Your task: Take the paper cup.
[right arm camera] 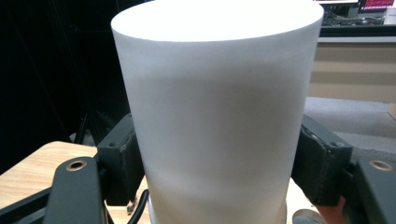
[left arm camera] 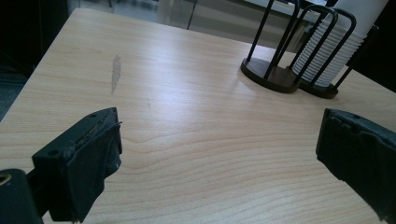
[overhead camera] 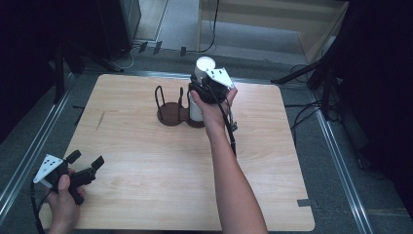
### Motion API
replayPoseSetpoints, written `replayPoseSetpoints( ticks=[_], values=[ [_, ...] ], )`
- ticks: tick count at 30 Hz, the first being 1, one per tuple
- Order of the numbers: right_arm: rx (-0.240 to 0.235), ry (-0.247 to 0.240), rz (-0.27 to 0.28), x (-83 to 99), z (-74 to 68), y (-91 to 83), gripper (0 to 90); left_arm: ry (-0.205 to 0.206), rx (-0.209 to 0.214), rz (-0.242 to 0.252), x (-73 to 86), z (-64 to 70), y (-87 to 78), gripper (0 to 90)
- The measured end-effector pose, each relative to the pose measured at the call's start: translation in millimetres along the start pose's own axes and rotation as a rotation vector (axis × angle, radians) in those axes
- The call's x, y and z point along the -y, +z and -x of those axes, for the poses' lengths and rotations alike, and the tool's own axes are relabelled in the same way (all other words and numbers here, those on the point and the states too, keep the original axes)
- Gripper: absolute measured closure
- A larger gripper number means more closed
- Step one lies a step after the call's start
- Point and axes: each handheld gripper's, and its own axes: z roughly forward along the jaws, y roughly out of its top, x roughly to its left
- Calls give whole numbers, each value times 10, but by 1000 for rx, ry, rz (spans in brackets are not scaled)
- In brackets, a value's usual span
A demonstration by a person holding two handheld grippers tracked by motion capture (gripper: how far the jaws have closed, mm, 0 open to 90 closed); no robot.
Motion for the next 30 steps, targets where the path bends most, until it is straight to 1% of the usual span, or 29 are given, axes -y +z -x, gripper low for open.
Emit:
replayPoseSetpoints(
  ticks=[6, 10, 12, 13, 18, 21, 22, 24, 27, 28, 30],
  values=[
    [-11, 0, 21, -78, 4, -71, 283, 4, -1, -1, 0, 0, 2, 7],
    [-19, 11, 38, -137, 19, -126, 283, 4, 2, -4, -1, 2, 4, 7],
    [-21, 13, 38, -149, 20, -142, 283, 4, 2, -4, -1, 1, 3, 7],
    [-21, 6, 44, -168, 26, -169, 283, 4, 1, -4, -1, 0, 3, 7],
    [-24, 1, 52, -202, 58, -250, 283, 5, 2, -5, -2, 1, 3, 7],
    [-43, 30, 55, -220, 82, -314, 283, 2, 1, -2, -3, 4, 8, 7],
    [-46, 32, 53, -224, 85, -336, 283, 2, 1, -2, -3, 4, 8, 7],
    [-44, 19, 51, -225, 95, -379, 283, 5, 1, -4, -3, 6, 11, 7],
    [-47, 22, 49, -228, 125, -449, 283, 7, 0, -4, -3, 9, 12, 7],
    [-47, 22, 49, -228, 125, -449, 283, 7, 0, -4, -3, 9, 12, 7],
    [-48, 15, 52, -228, 143, -502, 283, 8, -1, -4, -3, 10, 12, 7]
  ],
)
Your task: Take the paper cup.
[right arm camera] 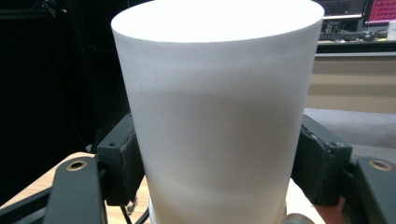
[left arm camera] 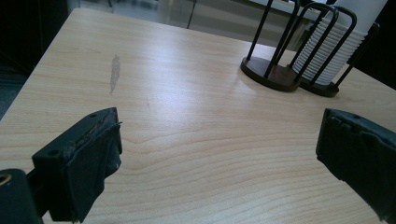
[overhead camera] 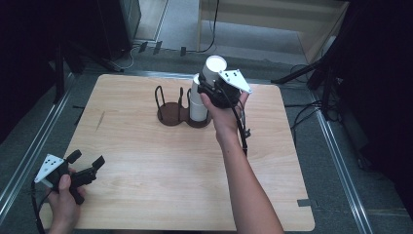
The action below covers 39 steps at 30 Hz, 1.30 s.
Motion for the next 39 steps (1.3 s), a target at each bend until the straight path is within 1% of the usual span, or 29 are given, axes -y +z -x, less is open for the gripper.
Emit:
replayPoseSetpoints(
  ticks=[1, 3, 4, 6, 7, 8, 13, 15, 17, 20, 23, 24, 25, 26, 27, 29, 33, 35, 39],
  values=[
    [2, -9, 3, 1, 23, -55, 283, 2, 0, -1, 0, 0, -1, 7],
    [3, -12, 3, 3, 35, -72, 283, 2, 0, -1, 0, 1, -1, 7],
    [4, -8, 3, 11, 69, -120, 283, 2, -1, -2, 0, 1, -1, 7],
    [5, -8, 2, 16, 85, -143, 283, 2, -1, -2, -1, 2, -1, 7],
    [11, -9, 5, 36, 131, -197, 283, 2, -1, -2, 0, 3, 0, 7],
    [11, -9, 5, 36, 131, -197, 283, 2, -1, -2, 0, 3, 0, 7],
    [23, -12, 0, 123, 246, -338, 283, 3, 0, -2, 0, 5, 0, 7],
    [25, -9, -1, 139, 267, -363, 283, 4, 0, -1, 0, 6, 0, 7],
    [30, -6, -10, 184, 332, -435, 282, 5, -1, -3, -1, 6, 0, 7],
    [33, -12, -12, 205, 359, -472, 283, 6, -2, -3, -1, 7, 0, 7],
    [32, -9, -13, 250, 402, -563, 283, 8, -2, -2, 0, 9, 0, 7],
    [32, -9, -13, 250, 402, -563, 283, 8, -2, -2, 0, 9, 0, 7],
    [31, -14, -14, 281, 417, -614, 283, 9, -2, -3, 0, 9, -1, 7],
    [31, -14, -14, 281, 417, -614, 283, 9, -2, -3, 0, 9, -1, 7],
    [35, -23, -15, 309, 431, -652, 282, 10, -2, -2, 0, 11, 0, 7],
    [40, -25, -17, 342, 451, -698, 282, 10, -2, 0, 1, 11, 0, 7],
    [42, -19, -19, 398, 494, -763, 283, 14, 0, 0, 1, 13, -4, 7],
    [49, -20, -24, 463, 526, -822, 282, 20, 8, 2, 4, 15, -7, 7],
    [50, -14, -28, 530, 551, -881, 282, 22, 5, 1, 4, 21, -6, 7]
  ],
)
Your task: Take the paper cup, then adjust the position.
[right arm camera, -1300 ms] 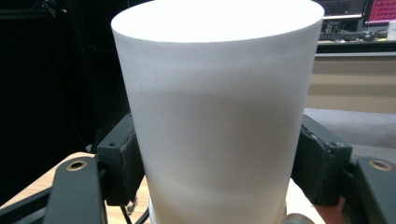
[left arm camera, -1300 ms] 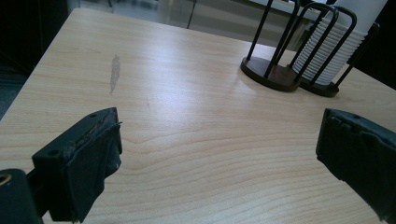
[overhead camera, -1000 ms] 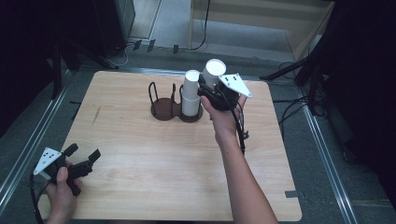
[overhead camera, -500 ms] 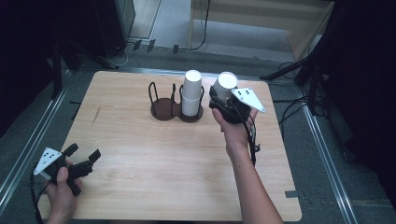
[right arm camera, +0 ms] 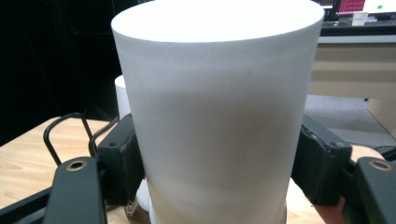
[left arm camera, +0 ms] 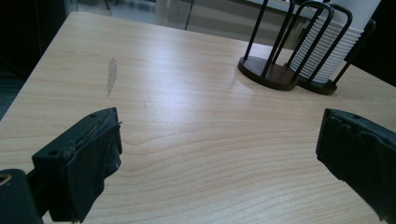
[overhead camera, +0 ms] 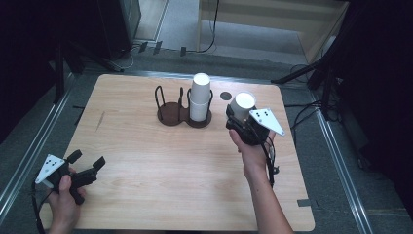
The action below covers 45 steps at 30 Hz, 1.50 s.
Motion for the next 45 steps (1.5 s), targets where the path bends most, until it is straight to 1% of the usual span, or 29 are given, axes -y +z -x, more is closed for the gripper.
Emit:
replayPoseSetpoints(
  ticks=[1, 6, 9, 10, 11, 12, 13, 15, 16, 17, 18, 19, 20, 21, 23, 25, 28, 30, 32, 35, 36, 37, 38, 39, 41, 42, 43, 44, 45],
  values=[
    [0, 2, -2, 44, 11, -40, 282, 1, -2, 1, 0, -1, -1, 7],
    [-6, -9, -6, 150, 1, -157, 282, 6, -7, 1, 1, 6, -3, 7],
    [-8, -13, -9, 223, -14, -233, 282, 13, -6, -8, -8, 14, 13, 7],
    [-8, -13, -9, 223, -14, -233, 282, 19, -13, -18, -14, 23, 21, 7],
    [-3, -19, -14, 286, -23, -275, 282, 34, -23, -33, -26, 35, 36, 7],
    [2, -23, -21, 318, -28, -293, 282, 36, -25, -38, -32, 43, 43, 7],
    [6, -26, -26, 350, -32, -308, 282, 46, -20, -43, -43, 48, 46, 7],
    [6, -24, -33, 377, -33, -324, 282, 52, -16, -46, -55, 56, 48, 7],
    [9, -15, -35, 423, -28, -361, 282, 62, -10, -45, -81, 81, 51, 7],
    [7, -12, -35, 442, -23, -379, 282, 57, -1, -42, -97, 96, 54, 7],
    [7, -12, -35, 442, -23, -379, 282, 57, -1, -42, -97, 96, 54, 7],
    [10, -16, -37, 477, -27, -414, 281, 53, 14, -35, -117, 115, 58, 7],
    [11, -21, -37, 490, -26, -431, 282, 68, 26, -27, -158, 174, 71, 7],
    [11, -21, -37, 490, -26, -431, 282, 68, 26, -27, -158, 174, 71, 7],
    [10, -20, -34, 514, -17, -469, 282, 80, 30, -27, -193, 251, 94, 7],
    [9, -16, -33, 536, -10, -498, 282, 95, 43, -38, -220, 323, 120, 7],
    [12, -24, -39, 578, -9, -533, 282, 97, 58, -48, -251, 435, 173, 7],
    [10, -24, -43, 617, 1, -551, 282, 102, 89, -55, -274, 521, 211, 7],
    [11, -25, -53, 674, 9, -570, 282, 111, 106, -59, -292, 595, 249, 7],
    [10, -24, -63, 699, 17, -573, 282, 113, 140, -64, -326, 722, 331, 7],
    [7, -16, -67, 714, 12, -585, 282, 117, 161, -68, -357, 806, 396, 7],
    [7, -16, -67, 714, 12, -585, 282, 117, 161, -68, -357, 806, 396, 8],
    [0, -16, -68, 724, 3, -595, 282, 124, 181, -70, -400, 895, 463, 8],
    [0, -16, -68, 724, 3, -595, 282, 124, 181, -70, -400, 895, 463, 8],
    [-8, -19, -72, 743, -29, -596, 282, 147, 209, -78, -482, 1036, 552, 8],
    [-8, -19, -72, 743, -29, -596, 282, 147, 209, -78, -482, 1036, 552, 8],
    [-14, -20, -75, 760, -56, -587, 282, 155, 225, -90, -538, 1110, 583, 7],
    [-18, -24, -79, 769, -74, -581, 282, 154, 241, -90, -557, 1136, 586, 8],
    [-18, -24, -79, 769, -74, -581, 282, 154, 241, -90, -557, 1136, 586, 7]
  ],
)
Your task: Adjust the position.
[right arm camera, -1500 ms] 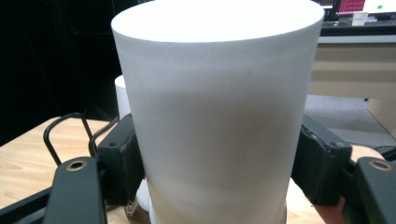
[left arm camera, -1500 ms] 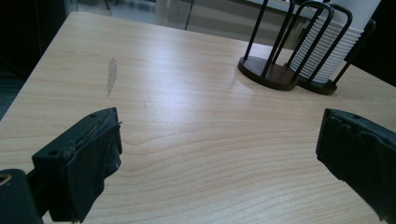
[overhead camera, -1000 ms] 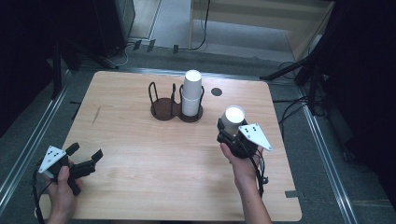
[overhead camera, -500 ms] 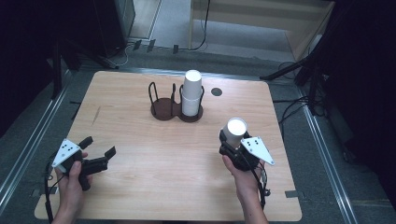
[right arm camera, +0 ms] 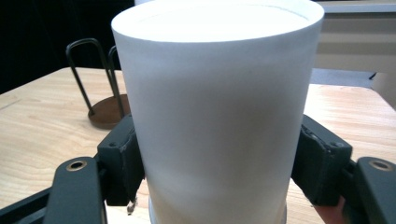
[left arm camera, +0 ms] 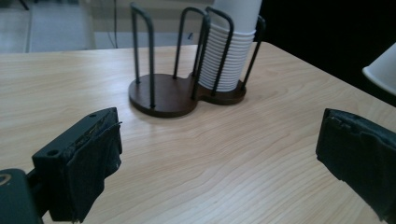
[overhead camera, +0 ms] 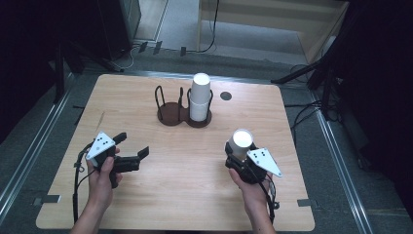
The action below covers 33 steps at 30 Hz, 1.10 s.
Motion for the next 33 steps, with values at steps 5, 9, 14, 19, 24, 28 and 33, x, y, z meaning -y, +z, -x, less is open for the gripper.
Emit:
replayPoseSetpoints(
  ticks=[5, 9, 14, 19, 24, 28, 33],
  values=[
    [-31, -18, -15, 58, -141, 54, 282, -9, 42, -37, -48, 65, 51, 7],
    [-76, -18, -30, 88, -268, 89, 282, -7, 95, -83, -47, 173, 71, 7],
    [-108, -49, -41, 125, -420, 100, 282, 5, 116, -92, -82, 288, 87, 8],
    [-130, -71, -47, 155, -554, 91, 282, -11, 126, -119, -108, 379, 109, 57],
    [-139, -114, -57, 206, -668, 101, 282, -7, 158, -129, -132, 452, 115, 86],
    [-154, -147, -69, 250, -753, 113, 283, -1, 175, -131, -136, 515, 123, 130],
    [-176, -177, -80, 283, -835, 118, 284, 30, 210, -149, -116, 649, 165, 138]
  ],
)
